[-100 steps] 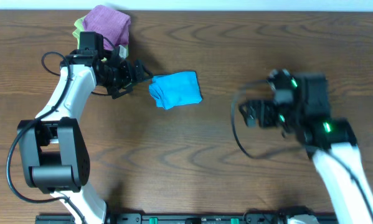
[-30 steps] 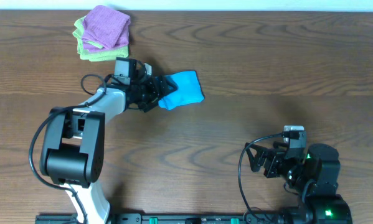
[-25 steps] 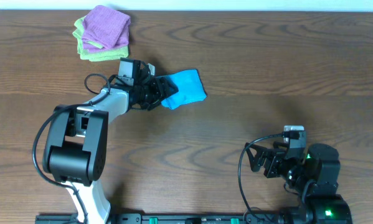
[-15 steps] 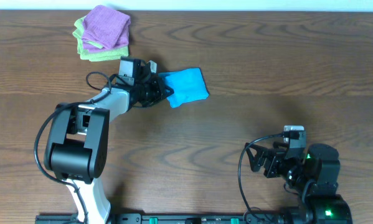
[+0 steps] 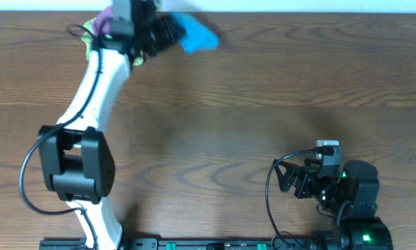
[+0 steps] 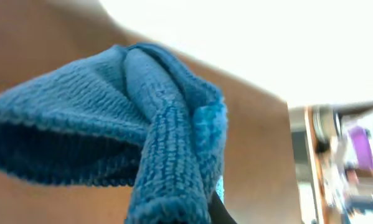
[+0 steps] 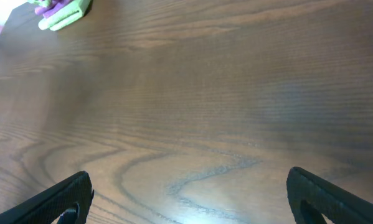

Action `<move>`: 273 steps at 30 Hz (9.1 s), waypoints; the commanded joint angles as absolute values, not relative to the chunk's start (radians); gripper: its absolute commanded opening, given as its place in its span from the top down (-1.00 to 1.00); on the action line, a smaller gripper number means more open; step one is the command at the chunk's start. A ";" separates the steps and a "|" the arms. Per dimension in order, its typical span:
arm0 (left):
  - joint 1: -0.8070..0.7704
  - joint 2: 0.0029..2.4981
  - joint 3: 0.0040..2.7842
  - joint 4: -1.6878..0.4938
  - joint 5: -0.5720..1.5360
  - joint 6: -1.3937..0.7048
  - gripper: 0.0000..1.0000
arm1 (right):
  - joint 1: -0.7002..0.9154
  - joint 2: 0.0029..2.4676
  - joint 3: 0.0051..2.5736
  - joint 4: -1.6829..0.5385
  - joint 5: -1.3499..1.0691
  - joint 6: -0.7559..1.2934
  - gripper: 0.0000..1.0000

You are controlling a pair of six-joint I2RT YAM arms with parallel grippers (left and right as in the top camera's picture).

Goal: Fold the cloth

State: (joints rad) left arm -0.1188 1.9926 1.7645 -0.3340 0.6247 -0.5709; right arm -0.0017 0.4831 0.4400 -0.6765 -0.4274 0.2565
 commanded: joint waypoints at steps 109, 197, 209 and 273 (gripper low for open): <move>0.065 2.130 1.832 -0.467 -0.117 -0.335 -0.70 | -0.008 0.478 0.434 -0.677 -0.438 0.269 -0.99; 0.146 2.263 1.832 -0.243 -0.012 -0.382 0.88 | -0.008 0.478 0.434 -0.677 -0.438 0.269 -0.99; 0.165 2.270 1.830 -0.247 -0.082 -0.347 0.88 | -0.008 0.478 0.434 -0.677 -0.438 0.269 -0.99; 0.143 1.275 1.263 -0.966 -0.076 -0.352 -0.91 | -0.008 0.478 0.434 -0.677 -0.438 0.269 -0.98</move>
State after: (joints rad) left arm 0.1535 1.3705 1.3731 -0.9897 -0.0605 -0.3260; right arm -0.0017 0.4831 0.4400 -0.6765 -0.4282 0.2565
